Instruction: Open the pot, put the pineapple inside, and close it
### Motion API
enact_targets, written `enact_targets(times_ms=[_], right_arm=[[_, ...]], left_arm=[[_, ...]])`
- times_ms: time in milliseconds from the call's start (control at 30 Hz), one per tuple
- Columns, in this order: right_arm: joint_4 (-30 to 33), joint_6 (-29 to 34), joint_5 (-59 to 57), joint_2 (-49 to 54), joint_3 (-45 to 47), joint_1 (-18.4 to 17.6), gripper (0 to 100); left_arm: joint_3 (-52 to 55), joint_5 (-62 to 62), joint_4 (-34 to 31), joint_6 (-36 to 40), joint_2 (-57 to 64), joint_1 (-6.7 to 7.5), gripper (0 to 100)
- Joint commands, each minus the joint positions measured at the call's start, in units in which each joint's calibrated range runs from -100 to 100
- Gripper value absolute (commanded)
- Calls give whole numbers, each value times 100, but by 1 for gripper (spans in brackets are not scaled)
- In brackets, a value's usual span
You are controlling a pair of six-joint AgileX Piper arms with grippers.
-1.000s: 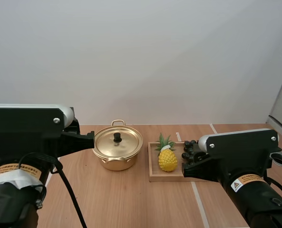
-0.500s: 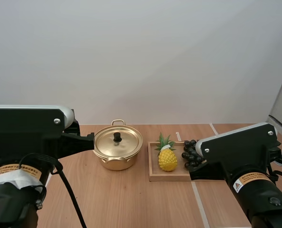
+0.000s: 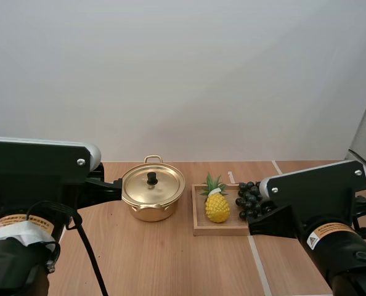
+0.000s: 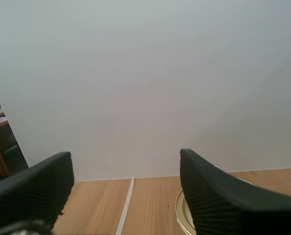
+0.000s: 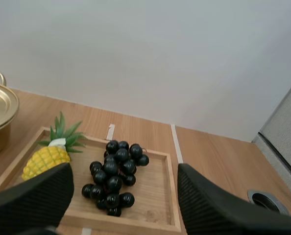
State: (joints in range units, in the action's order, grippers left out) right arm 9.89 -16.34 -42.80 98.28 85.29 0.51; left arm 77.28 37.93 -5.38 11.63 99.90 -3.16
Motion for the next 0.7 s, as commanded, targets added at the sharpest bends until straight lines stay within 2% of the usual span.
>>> enact_targets(times_ms=[0, 167, 367, 500, 667], right_arm=[[95, 330, -101, 51, -188, 26, 100], [286, 770, -283, 51, -364, 33, 100], [286, 862, -283, 51, -410, 33, 100], [286, 861, -331, 51, -409, 33, 100], [286, 861, -331, 51, -409, 33, 100]], left_arm=[[-56, 12, -5, -29, 10, -6, 100], [-363, 622, 425, -725, -168, -6, 100], [-1537, 2207, 2149, -2046, -1329, -6, 100], [-2583, 3709, 3338, -3036, -2345, -6, 100], [-4040, 5744, 3642, -3188, -4004, -6, 100]])
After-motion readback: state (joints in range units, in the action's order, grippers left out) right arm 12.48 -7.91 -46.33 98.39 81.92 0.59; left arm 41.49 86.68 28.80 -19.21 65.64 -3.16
